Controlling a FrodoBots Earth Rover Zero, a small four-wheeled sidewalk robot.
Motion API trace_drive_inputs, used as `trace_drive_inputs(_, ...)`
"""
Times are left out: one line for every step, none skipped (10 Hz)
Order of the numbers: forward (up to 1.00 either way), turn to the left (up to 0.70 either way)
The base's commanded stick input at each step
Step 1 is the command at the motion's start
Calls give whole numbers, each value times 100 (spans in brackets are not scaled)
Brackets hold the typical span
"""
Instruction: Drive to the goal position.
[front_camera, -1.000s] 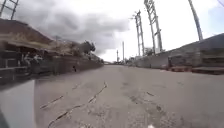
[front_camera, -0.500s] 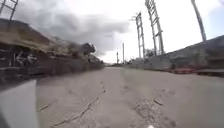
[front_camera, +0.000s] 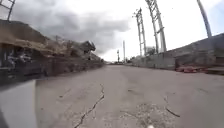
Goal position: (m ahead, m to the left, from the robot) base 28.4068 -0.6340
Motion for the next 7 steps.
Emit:
trace_drive_inputs(70, 0)
trace_drive_inputs(70, 0)
trace_drive_inputs(70, 0)
trace_drive_inputs(70, 0)
trace_drive_inputs(70, 0)
trace_drive_inputs(70, 0)
trace_drive_inputs(70, 0)
